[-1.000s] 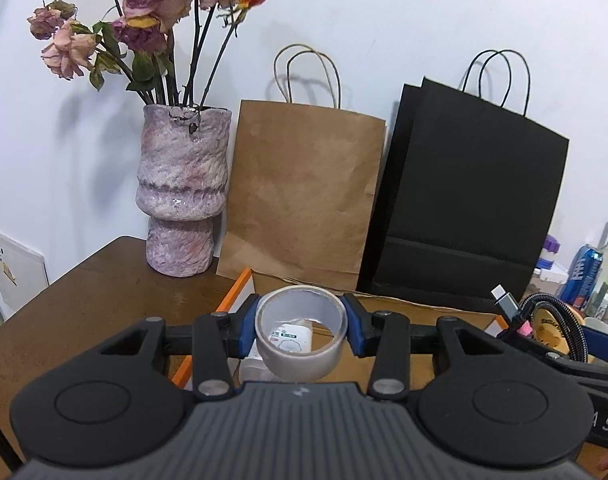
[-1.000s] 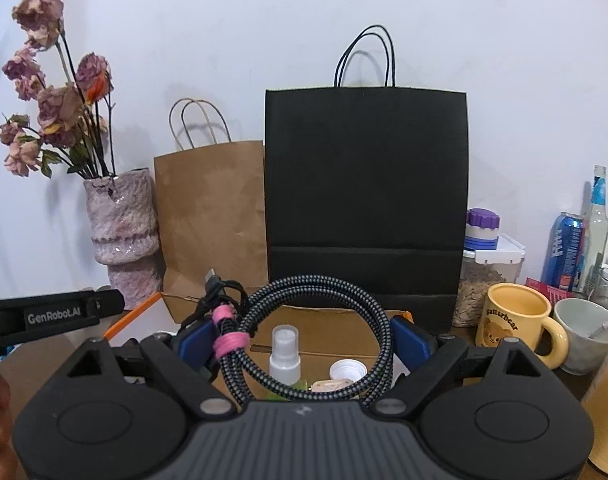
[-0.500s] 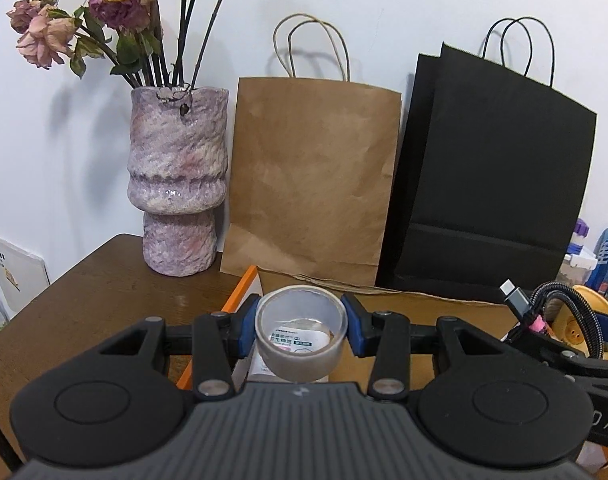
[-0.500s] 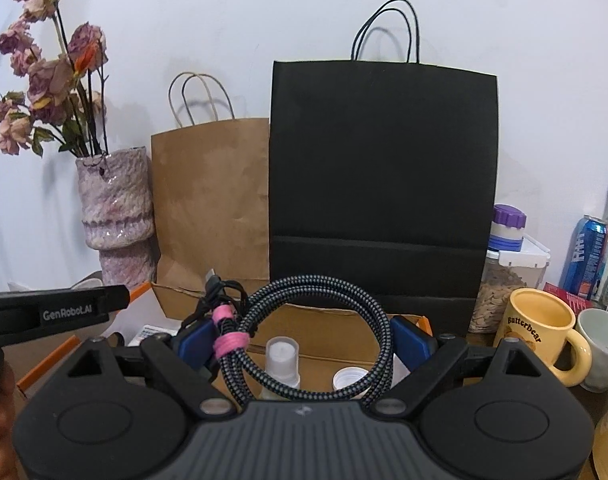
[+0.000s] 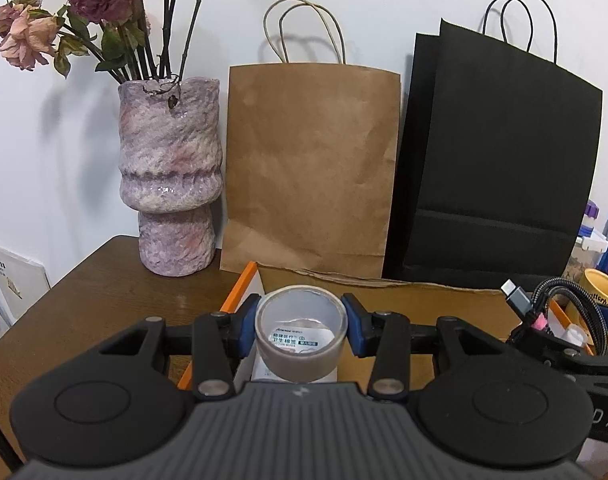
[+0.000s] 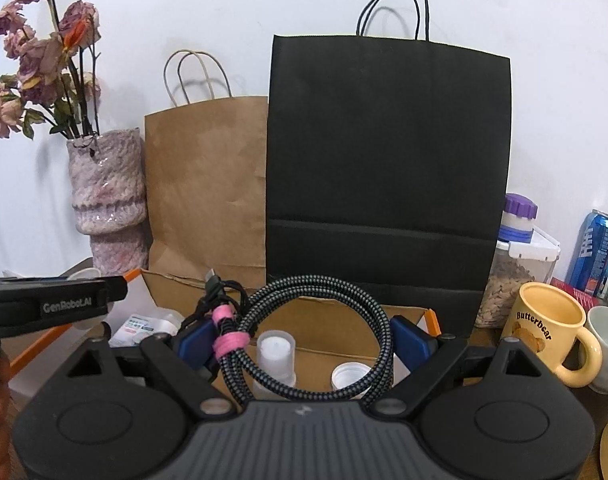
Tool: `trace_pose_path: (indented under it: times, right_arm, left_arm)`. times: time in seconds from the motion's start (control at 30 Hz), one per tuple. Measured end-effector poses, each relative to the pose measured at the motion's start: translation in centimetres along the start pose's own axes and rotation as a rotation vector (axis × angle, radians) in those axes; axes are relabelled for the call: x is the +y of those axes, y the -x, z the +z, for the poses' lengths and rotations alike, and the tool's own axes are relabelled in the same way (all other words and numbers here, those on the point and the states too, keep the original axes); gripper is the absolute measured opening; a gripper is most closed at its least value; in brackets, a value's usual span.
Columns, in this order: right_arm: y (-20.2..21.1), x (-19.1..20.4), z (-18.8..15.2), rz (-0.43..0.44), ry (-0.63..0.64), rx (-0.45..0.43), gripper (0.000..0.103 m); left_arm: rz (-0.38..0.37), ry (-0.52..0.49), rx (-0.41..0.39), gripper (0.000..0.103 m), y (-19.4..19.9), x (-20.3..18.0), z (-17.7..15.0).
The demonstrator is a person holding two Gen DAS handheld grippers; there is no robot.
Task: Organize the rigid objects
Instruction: 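Open the left gripper to drop the tape while right releases the cable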
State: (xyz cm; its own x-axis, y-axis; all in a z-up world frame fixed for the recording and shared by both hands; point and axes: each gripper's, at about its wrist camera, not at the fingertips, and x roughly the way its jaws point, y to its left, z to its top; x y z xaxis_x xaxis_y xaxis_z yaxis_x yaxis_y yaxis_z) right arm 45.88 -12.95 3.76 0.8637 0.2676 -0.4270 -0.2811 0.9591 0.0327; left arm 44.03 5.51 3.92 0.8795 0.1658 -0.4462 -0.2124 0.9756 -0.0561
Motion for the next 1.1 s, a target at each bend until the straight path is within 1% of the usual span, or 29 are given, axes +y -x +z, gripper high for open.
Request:
trace_pose_path:
  times: [0.07, 0.1, 0.13, 0.17, 0.2, 0.23, 0.27, 0.3, 0.33, 0.4, 0.57, 0.83, 1.1]
  right_arm:
    - [-0.1, -0.2, 0.0, 0.003, -0.006, 0.007, 0.092]
    - [-0.1, -0.2, 0.0, 0.007, -0.008, 0.011, 0.092]
    - [-0.1, -0.3, -0.1, 0.01, -0.009, 0.015, 0.092]
    - [-0.1, -0.3, -0.1, 0.01, -0.012, 0.014, 0.095]
    - [0.0, -0.4, -0.1, 0.007, -0.019, 0.007, 0.098]
    - [0.2, -0.5, -0.1, 0.005, -0.027, -0.004, 0.102]
    - [0.4, -0.5, 0.0, 0.006, -0.032, -0.013, 0.103]
    - [0.5, -0.6, 0.0, 0.006, -0.036, -0.018, 0.103]
    - [0.7, -0.7, 0.1, 0.005, -0.038, -0.023, 0.103]
    - [0.9, -0.8, 0.2, 0.002, -0.041, -0.03, 0.103]
    - [0.9, -0.9, 0.2, -0.003, -0.039, -0.03, 0.103]
    - [1.1, -0.8, 0.3, -0.005, -0.032, -0.03, 0.103]
    - [2.7, -0.5, 0.4, -0.002, -0.019, -0.057, 0.103]
  left_arm:
    - [-0.008, 0.0, 0.002, 0.047, 0.0, 0.1, 0.0]
    - [-0.009, 0.0, 0.004, 0.054, 0.0, 0.1, 0.1]
    - [-0.006, -0.002, 0.003, 0.065, 0.0, 0.1, 0.2]
    - [0.003, -0.006, -0.001, 0.073, 0.1, 0.1, 0.2]
    - [0.013, -0.012, -0.008, 0.082, 0.2, 0.1, 0.2]
    - [0.017, -0.016, -0.017, 0.084, 0.4, 0.0, 0.2]
    - [0.013, -0.02, -0.025, 0.085, 0.6, 0.1, 0.2]
    - [0.007, -0.019, -0.026, 0.092, 0.6, 0.2, 0.3]
    - [0.006, -0.016, -0.027, 0.103, 0.7, 0.3, 0.4]
    - [0.019, -0.018, -0.04, 0.103, 0.9, 0.3, 0.5]
    - [0.03, -0.024, -0.037, 0.103, 0.9, 0.4, 0.6]
    - [0.03, -0.035, -0.039, 0.103, 1.1, 0.4, 0.5]
    - [0.022, -0.05, -0.064, 0.103, 3.0, 0.2, 0.7]
